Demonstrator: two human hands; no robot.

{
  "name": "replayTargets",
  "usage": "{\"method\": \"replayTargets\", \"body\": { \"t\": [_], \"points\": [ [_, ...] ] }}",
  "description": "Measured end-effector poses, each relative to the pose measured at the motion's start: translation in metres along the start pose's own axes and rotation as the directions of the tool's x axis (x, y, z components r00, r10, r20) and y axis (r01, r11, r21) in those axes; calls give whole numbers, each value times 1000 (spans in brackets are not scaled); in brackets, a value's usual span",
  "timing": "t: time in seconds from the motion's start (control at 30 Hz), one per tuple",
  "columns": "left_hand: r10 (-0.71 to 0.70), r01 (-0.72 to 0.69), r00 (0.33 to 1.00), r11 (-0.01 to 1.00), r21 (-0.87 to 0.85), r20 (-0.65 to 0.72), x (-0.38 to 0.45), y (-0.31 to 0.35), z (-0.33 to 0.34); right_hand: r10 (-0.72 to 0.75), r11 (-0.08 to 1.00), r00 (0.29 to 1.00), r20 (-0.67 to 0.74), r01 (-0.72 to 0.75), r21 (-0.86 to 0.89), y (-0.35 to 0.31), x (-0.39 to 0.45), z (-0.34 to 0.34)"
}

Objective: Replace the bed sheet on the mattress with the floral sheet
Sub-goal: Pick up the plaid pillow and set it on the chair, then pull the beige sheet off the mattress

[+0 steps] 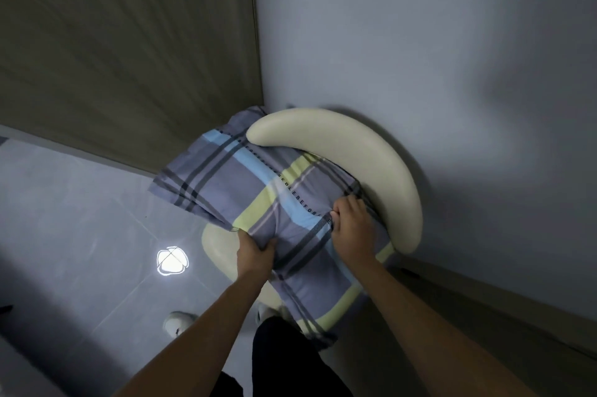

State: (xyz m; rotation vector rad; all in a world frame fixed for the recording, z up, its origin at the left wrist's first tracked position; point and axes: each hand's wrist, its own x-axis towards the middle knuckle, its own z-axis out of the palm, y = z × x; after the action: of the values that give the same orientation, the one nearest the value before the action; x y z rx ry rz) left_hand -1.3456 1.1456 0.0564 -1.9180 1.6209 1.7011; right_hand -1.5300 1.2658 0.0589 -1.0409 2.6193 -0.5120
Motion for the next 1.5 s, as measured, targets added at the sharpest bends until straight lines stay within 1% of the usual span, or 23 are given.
{"method": "replayTargets", "body": {
  "t": [0.03,0.1,0.13,0.2,0.3,0.4,0.47,0.57,0.7,0.77,0.83,0.9,1.0,1.1,1.17,1.23,1.3,1.43,1.5],
  "points": [
    [-44,42,997,998,36,66,7,-5,-1,28,999,997,66,-26,-18,10,0,9],
    [-119,93,977,985,147,175,18,-13,-6,104,994,969,225,-104,-13,24,-1,21],
    [-126,87,972,977,193,198,22,-16,-9,127,992,952,279,-126,-21,27,-1,24],
    [-101,47,973,967,249,209,24,-19,-16,147,989,938,314,-141,-41,28,0,26],
    [-34,-45,980,920,390,194,15,-14,-30,116,993,946,302,-114,-25,12,-2,19],
    [101,-156,985,875,458,143,-2,-4,-54,64,996,947,316,-78,32,-14,-10,8],
    [215,-245,969,841,483,119,-18,9,-78,41,994,947,317,-70,80,-38,-13,0],
    [362,-356,927,774,524,96,-43,29,-123,-52,995,960,275,27,94,-87,-12,-11],
    [492,-392,870,699,598,-6,-80,37,-201,-198,980,948,251,183,84,-174,-12,-28],
    [522,-375,849,700,608,-77,-99,27,-249,-284,959,933,220,272,84,-227,-16,-33],
    [530,-356,834,729,585,-154,-117,6,-303,-363,932,908,209,350,98,-285,-25,-32],
    [527,-326,813,765,555,-249,-137,-24,-360,-446,895,873,198,428,126,-346,-43,-27],
    [514,-259,763,799,542,-392,-171,-82,-443,-570,821,803,175,550,149,-435,-81,-6],
    [497,-204,704,826,526,-507,-202,-146,-517,-666,746,717,205,634,202,-522,-132,20],
    [447,-175,677,869,462,-584,-223,-198,-563,-727,686,643,241,678,262,-582,-176,40],
    [413,-166,676,892,420,-610,-231,-225,-584,-745,667,600,292,685,294,-607,-197,51],
    [333,-118,680,929,351,-653,-246,-269,-614,-777,621,514,365,722,305,-646,-228,68],
    [254,-51,630,957,287,-734,-259,-335,-657,-803,542,384,456,788,292,-705,-257,95],
    [196,-21,619,972,234,-760,-260,-357,-672,-811,494,330,483,828,266,-729,-257,107]
  ]
}}
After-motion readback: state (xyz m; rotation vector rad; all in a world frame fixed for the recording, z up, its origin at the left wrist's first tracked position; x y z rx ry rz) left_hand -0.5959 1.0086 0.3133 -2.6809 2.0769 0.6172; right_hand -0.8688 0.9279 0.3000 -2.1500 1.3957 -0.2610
